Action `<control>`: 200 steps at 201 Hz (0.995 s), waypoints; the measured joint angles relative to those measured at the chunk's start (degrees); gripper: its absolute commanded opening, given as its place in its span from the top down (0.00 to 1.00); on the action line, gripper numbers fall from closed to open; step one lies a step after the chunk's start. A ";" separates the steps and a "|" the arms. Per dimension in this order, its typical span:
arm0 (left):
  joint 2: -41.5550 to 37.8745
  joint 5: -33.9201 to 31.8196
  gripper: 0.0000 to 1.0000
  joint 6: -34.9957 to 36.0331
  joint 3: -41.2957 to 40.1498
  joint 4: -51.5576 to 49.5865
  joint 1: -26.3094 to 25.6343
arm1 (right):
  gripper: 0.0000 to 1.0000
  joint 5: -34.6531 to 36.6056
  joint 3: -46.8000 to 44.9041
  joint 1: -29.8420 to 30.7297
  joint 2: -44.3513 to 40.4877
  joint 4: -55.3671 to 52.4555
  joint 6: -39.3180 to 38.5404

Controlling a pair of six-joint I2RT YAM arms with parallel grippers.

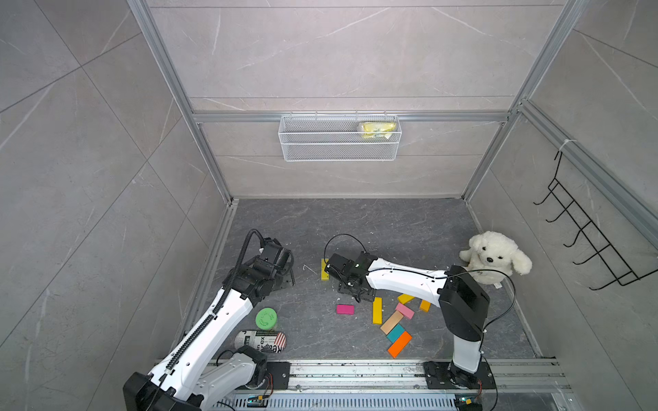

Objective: Assemble the letter h with building blocks
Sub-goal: Pick up the building block from the center of the board.

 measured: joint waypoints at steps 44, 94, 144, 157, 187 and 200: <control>-0.20 2.05 0.34 -0.02 -0.50 0.74 0.02 | 0.22 -3.13 -0.42 -2.91 2.08 2.29 -1.03; -0.17 3.54 0.35 0.00 -0.50 1.70 0.26 | 0.22 -4.85 1.99 -3.06 6.54 1.66 -2.84; 1.25 4.68 0.36 0.02 -0.50 2.45 0.31 | 0.31 -4.90 1.86 -3.06 6.78 0.74 -3.45; 1.64 4.85 0.36 0.02 -0.50 2.69 0.39 | 0.33 -4.92 1.75 -3.08 6.78 1.70 -4.74; 1.90 5.01 0.36 0.04 -0.50 2.71 0.66 | 0.40 -5.16 1.73 -3.23 6.78 3.89 -8.70; 2.08 5.01 0.37 0.04 -0.50 2.84 0.79 | 0.47 -5.16 1.70 -3.34 6.78 4.35 -10.82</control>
